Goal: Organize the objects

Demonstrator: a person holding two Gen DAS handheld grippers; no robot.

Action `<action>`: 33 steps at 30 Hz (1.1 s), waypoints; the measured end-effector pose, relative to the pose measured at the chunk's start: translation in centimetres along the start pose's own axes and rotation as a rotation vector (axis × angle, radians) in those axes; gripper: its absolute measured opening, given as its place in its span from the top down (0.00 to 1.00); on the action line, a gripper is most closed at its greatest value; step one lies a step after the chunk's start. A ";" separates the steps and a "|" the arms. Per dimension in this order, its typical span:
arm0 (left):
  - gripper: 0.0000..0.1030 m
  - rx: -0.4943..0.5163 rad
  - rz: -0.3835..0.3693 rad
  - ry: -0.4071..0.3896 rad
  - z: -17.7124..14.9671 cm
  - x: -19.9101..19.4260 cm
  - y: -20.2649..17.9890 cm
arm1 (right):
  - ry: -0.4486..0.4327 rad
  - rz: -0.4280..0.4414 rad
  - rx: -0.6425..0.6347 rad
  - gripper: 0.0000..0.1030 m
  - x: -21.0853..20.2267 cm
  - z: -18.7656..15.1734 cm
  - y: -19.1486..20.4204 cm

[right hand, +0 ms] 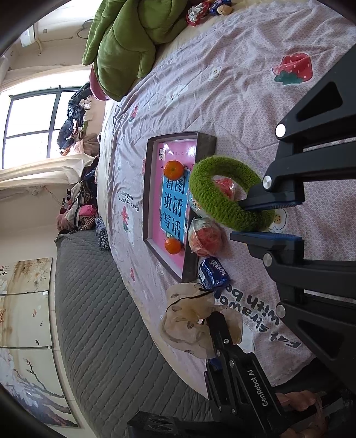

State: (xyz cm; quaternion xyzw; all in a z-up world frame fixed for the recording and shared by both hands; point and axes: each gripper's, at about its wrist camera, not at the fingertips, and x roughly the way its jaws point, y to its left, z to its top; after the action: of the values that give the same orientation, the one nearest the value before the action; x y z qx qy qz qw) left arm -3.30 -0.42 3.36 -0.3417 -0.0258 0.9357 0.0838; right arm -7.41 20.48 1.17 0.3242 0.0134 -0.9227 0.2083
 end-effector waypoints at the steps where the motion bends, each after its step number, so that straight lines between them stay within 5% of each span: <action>1: 0.81 -0.001 0.002 -0.005 0.2 0.0 0.1 | -0.001 0.001 -0.001 0.86 0.0 0.1 0.1; 33: 0.81 0.023 0.030 -0.083 7.9 2.9 -0.3 | -0.065 -0.013 -0.063 0.86 2.3 7.7 -0.2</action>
State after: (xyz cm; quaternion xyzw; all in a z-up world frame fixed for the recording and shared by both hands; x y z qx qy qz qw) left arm -10.54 0.46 7.55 -0.3022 -0.0134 0.9504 0.0724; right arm -13.66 18.56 5.83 0.2872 0.0376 -0.9332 0.2128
